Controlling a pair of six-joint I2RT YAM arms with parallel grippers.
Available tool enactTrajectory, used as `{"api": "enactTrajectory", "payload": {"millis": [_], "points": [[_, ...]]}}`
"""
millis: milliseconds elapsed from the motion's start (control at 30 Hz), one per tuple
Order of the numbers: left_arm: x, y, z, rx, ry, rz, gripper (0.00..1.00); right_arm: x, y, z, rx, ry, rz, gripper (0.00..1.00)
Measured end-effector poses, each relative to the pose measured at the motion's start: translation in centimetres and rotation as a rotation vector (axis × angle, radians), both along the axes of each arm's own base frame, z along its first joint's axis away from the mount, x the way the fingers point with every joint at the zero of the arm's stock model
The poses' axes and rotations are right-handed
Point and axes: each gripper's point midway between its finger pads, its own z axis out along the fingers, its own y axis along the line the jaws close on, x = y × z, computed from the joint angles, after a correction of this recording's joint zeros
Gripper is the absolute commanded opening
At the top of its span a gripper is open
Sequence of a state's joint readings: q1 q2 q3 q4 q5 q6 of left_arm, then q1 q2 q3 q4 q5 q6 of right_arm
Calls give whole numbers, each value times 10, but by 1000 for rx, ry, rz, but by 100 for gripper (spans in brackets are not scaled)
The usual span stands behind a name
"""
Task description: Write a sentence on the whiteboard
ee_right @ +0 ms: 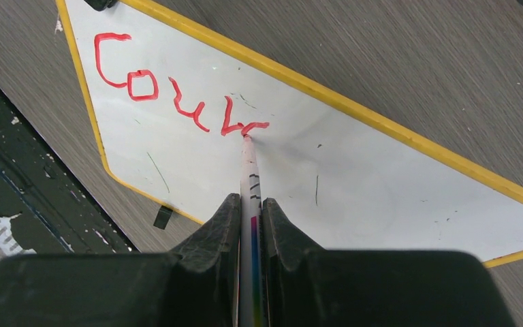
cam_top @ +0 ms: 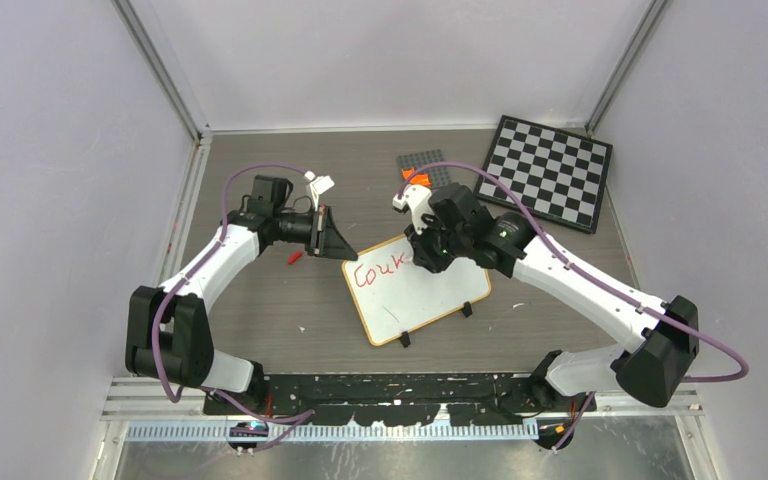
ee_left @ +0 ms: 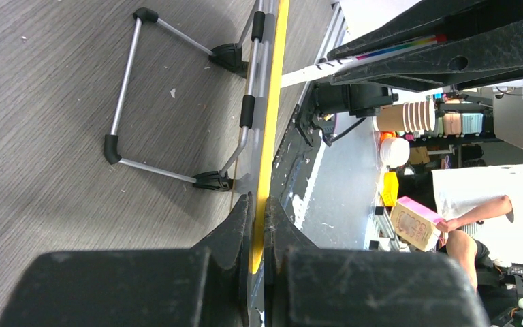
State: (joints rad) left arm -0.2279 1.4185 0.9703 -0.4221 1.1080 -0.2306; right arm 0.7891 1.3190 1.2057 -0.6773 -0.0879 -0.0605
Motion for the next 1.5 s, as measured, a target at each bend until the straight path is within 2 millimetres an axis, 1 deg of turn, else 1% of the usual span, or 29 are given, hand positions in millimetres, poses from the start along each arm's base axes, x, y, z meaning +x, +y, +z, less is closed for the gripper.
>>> {"api": "enactTrajectory", "payload": {"millis": [300, 733, 1067, 1267, 1367, 1500], "points": [[0, 0, 0, 0, 0, 0, 0, 4, -10, 1, -21, -11, -14, 0], [-1, 0, 0, -3, 2, -2, 0, 12, -10, 12, -11, -37, -32, 0], [-1, 0, 0, -3, 3, -3, 0, 11, -9, 12, -8, -35, -30, 0], [0, 0, 0, -2, 2, -2, 0, 14, -12, 12, -9, -33, -42, 0], [0, 0, 0, 0, 2, 0, 0, 14, -13, 10, -7, -27, -44, 0], [0, 0, -1, 0, 4, 0, 0, 8, -14, 2, -8, 0, -34, 0]]}}
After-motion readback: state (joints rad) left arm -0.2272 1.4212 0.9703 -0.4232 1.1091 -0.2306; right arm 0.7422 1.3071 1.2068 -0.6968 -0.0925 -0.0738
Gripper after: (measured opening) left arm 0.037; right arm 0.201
